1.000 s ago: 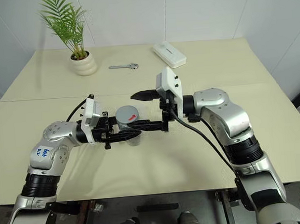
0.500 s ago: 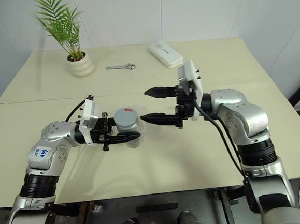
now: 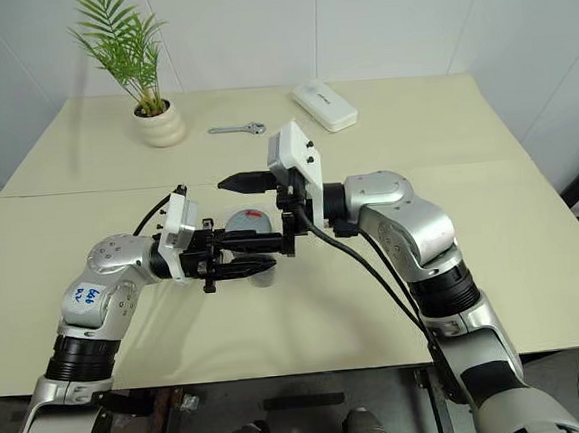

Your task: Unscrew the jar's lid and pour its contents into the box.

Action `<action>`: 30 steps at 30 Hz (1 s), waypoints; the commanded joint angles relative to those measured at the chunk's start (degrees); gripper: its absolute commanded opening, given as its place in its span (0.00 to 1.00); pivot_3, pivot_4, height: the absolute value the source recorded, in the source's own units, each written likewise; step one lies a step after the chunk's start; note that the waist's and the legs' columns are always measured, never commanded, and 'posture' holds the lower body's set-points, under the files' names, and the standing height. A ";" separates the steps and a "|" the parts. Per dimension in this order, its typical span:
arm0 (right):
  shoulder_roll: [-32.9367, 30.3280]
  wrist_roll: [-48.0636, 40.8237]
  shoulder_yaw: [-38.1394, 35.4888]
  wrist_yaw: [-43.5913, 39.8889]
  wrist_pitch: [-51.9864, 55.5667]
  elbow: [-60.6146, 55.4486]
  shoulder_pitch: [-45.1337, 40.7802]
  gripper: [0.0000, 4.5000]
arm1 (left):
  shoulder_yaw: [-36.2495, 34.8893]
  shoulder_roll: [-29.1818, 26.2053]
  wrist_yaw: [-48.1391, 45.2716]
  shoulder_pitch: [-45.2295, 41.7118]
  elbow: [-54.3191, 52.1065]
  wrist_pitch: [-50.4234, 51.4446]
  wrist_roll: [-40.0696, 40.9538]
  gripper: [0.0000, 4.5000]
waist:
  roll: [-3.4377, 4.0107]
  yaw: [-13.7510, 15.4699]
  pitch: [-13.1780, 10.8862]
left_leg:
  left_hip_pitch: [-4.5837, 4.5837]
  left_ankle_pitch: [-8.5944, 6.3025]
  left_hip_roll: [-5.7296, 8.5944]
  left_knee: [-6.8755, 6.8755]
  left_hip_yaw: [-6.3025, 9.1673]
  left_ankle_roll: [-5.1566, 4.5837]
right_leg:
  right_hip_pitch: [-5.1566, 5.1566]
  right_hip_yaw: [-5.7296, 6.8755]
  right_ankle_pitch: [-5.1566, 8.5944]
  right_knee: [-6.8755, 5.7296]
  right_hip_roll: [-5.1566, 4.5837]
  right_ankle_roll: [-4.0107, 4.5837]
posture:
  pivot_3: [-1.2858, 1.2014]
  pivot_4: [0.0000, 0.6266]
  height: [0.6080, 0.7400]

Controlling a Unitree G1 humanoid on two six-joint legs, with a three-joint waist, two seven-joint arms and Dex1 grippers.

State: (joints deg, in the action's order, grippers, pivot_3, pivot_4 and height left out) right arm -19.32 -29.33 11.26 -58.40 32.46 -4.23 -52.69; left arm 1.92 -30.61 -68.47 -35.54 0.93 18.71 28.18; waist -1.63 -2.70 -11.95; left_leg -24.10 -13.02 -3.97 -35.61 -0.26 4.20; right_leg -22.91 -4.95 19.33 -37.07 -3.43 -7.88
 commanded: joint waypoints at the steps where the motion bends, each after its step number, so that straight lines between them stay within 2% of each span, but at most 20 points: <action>1: 0.45 0.89 -0.13 0.33 -1.54 -0.93 -0.71 1.00 | -0.27 -0.11 -0.43 -1.27 -0.95 -0.82 0.19 0.43 | 0.00 -0.16 0.00 | 0.00 0.00 0.00 0.00 0.00 0.00 | 0.00 0.00 0.00 0.00 0.00 0.00 | 0.52 0.24 1.00; 19: -4.60 1.96 -2.39 -2.09 -2.08 1.10 0.52 1.00 | -0.42 0.13 -0.69 -1.78 -0.06 -1.49 -0.26 0.43 | 0.00 -0.32 0.00 | 0.01 0.00 0.00 0.00 0.00 0.00 | -0.01 0.00 0.00 -0.01 0.00 0.00 | 0.52 0.24 1.00; 30: -6.72 -0.52 -3.72 -3.97 -0.88 1.08 1.93 1.00 | -0.57 0.11 -0.57 -1.13 -0.70 -1.17 -0.17 0.43 | 0.00 -0.35 0.00 | 0.00 0.00 0.00 0.00 0.00 0.00 | -0.01 0.00 0.00 -0.01 0.00 0.00 | 0.52 0.24 1.00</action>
State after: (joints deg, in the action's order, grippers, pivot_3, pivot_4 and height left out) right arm -25.04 -29.44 10.20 -62.43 31.45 -2.66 -51.04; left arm 1.92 -30.40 -68.29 -36.10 2.66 18.64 27.09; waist -1.63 -3.05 -11.95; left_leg -24.10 -13.02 -3.97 -35.62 -0.27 4.19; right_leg -22.91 -4.95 19.33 -37.08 -3.43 -7.88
